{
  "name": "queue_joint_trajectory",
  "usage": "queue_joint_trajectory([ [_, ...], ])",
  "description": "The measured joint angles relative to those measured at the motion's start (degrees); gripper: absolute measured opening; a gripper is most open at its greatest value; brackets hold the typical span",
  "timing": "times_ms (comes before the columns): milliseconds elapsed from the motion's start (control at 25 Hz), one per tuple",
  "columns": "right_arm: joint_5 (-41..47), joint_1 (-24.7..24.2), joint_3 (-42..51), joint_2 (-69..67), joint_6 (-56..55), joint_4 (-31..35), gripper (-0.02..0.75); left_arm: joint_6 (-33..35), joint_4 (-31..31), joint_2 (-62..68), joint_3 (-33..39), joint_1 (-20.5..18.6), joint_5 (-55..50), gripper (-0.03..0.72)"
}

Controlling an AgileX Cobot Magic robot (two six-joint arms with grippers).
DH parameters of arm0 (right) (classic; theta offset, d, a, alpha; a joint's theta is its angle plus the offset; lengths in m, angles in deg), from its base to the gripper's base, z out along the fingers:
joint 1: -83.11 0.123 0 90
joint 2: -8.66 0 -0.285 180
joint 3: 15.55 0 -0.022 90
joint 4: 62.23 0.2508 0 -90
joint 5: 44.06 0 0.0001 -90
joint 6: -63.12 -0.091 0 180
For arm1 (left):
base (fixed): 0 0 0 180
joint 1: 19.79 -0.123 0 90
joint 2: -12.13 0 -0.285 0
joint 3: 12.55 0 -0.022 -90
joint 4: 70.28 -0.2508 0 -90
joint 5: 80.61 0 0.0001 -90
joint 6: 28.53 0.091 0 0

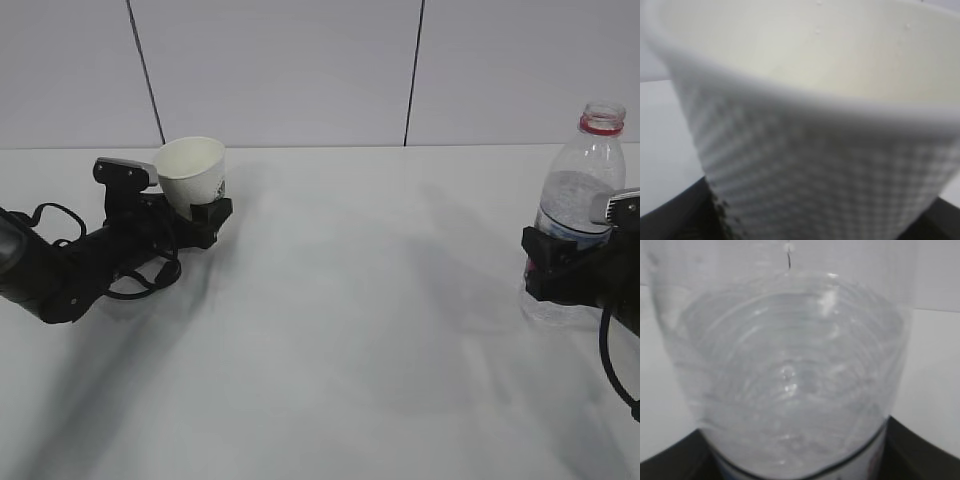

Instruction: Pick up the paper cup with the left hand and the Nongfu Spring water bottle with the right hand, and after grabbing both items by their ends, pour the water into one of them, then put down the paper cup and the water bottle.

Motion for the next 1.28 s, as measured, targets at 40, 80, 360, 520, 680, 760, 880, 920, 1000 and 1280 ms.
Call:
queue_joint_trajectory([
  [40, 0.00, 0.00, 0.00, 0.00, 0.00, 0.00, 0.474, 0.00, 0.00, 0.00, 0.00, 0.00, 0.00, 0.596],
  [80, 0.00, 0.00, 0.00, 0.00, 0.00, 0.00, 0.474, 0.00, 0.00, 0.00, 0.00, 0.00, 0.00, 0.596],
  [360, 0.00, 0.00, 0.00, 0.00, 0.00, 0.00, 0.474, 0.00, 0.03, 0.00, 0.00, 0.00, 3.53, 0.584],
  [520, 0.00, 0.00, 0.00, 0.00, 0.00, 0.00, 0.474, 0.00, 0.03, 0.00, 0.00, 0.00, 5.35, 0.575],
  [680, 0.00, 0.00, 0.00, 0.00, 0.00, 0.00, 0.474, 0.00, -0.10, 0.00, 0.00, 0.00, 5.50, 0.573],
  [760, 0.00, 0.00, 0.00, 0.00, 0.00, 0.00, 0.474, 0.00, -0.63, 0.00, 0.00, 0.00, 5.50, 0.572],
  [880, 0.00, 0.00, 0.00, 0.00, 0.00, 0.00, 0.474, 0.00, -2.23, 0.00, 0.00, 0.00, 5.50, 0.571],
  [920, 0.00, 0.00, 0.00, 0.00, 0.00, 0.00, 0.474, 0.00, -2.90, 0.00, 0.00, 0.00, 5.50, 0.571],
  [1000, 0.00, 0.00, 0.00, 0.00, 0.00, 0.00, 0.474, 0.00, -3.82, 0.00, 0.00, 0.00, 5.03, 0.571],
  [1280, 0.00, 0.00, 0.00, 0.00, 0.00, 0.00, 0.474, -1.32, -5.59, 0.00, 0.00, 0.00, 4.68, 0.571],
])
